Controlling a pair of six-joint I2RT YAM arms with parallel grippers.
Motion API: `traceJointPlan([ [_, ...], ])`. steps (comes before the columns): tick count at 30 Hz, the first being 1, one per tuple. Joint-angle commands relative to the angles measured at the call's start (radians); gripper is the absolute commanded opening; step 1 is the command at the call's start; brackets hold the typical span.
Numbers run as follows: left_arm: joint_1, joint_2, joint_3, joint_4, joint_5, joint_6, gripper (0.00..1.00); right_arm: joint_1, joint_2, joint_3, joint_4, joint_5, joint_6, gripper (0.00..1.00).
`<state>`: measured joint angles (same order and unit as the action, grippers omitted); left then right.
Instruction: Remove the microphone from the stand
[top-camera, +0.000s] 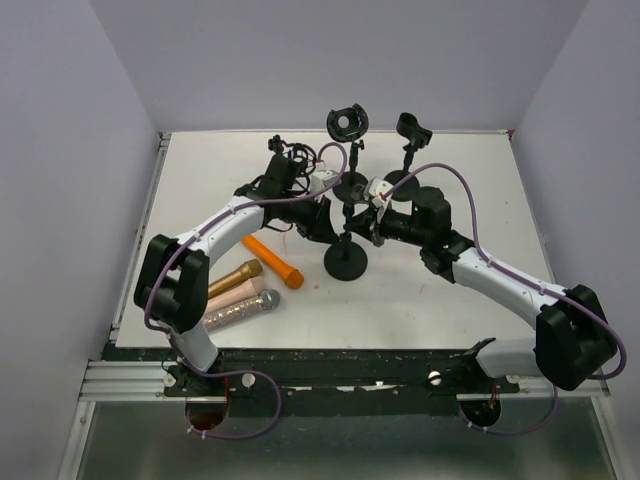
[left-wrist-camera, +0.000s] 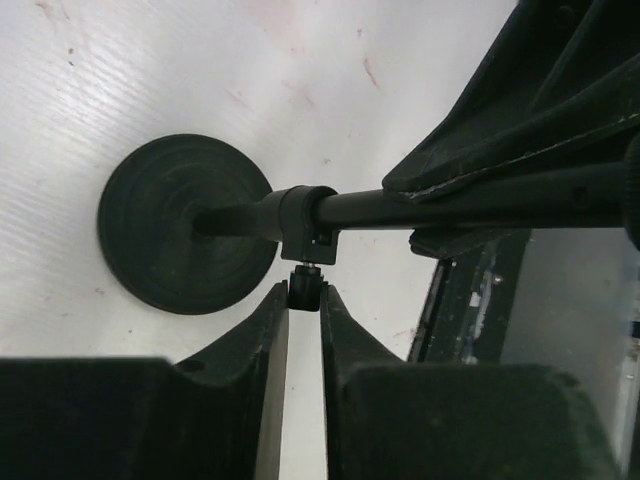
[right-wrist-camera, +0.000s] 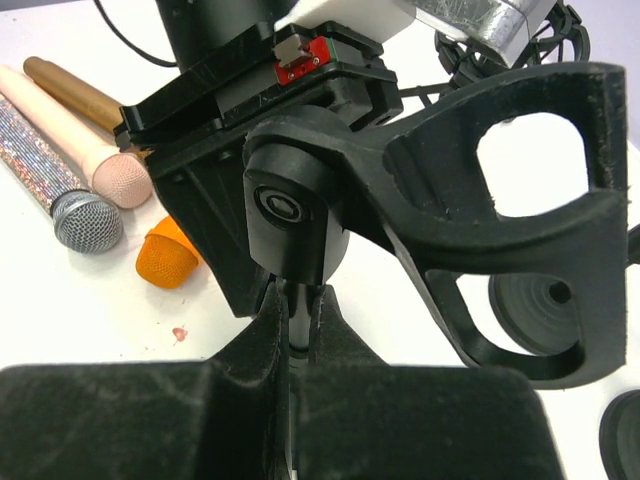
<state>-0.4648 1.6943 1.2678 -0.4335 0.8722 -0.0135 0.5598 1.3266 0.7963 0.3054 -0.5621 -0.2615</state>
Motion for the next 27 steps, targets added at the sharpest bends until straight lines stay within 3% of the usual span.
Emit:
traceJointPlan([
  [1, 0.006, 0.091, 0.07, -0.045, 0.244, -0.069, 0.14, 0.0, -0.007, -0.025, -0.008, 0.014, 0.01, 0.01],
  [3, 0.017, 0.129, 0.082, -0.062, 0.351, -0.089, 0.02, 0.0, -0.012, -0.031, -0.008, 0.016, 0.015, 0.01],
  [6, 0.038, 0.139, 0.078, -0.01, 0.453, -0.149, 0.0, 0.0, -0.021, -0.039, -0.012, 0.021, 0.019, 0.01],
  [11, 0.071, 0.156, -0.033, 0.517, 0.655, -0.688, 0.0, 0.0, -0.033, -0.051, -0.023, 0.021, 0.013, 0.0],
  [12, 0.069, 0.156, -0.031, 0.522, 0.657, -0.709, 0.0, 0.0, -0.032, -0.052, -0.025, 0.022, 0.015, 0.01],
  [14, 0.074, 0.142, -0.002, 0.414, 0.637, -0.646, 0.14, 0.0, -0.033, -0.049, -0.025, 0.031, 0.016, 0.0],
  [16, 0.081, 0.122, 0.063, 0.162, 0.544, -0.434, 0.31, 0.0, -0.033, -0.045, -0.028, 0.037, 0.016, 0.01],
  [19, 0.089, 0.058, 0.131, -0.156, 0.274, -0.109, 0.54, 0.0, -0.029, -0.036, -0.029, 0.045, 0.004, 0.0],
  [20, 0.086, 0.024, 0.127, -0.206, 0.104, 0.008, 0.57, 0.0, -0.026, -0.034, -0.029, 0.047, -0.001, 0.0],
  [24, 0.077, -0.172, -0.08, -0.059, -0.137, 0.327, 0.58, -0.003, -0.009, -0.017, -0.029, 0.045, 0.005, 0.01],
  [27, 0.011, -0.319, -0.253, 0.112, -0.274, 0.589, 0.58, -0.001, 0.005, 0.006, -0.043, 0.044, 0.034, 0.01],
])
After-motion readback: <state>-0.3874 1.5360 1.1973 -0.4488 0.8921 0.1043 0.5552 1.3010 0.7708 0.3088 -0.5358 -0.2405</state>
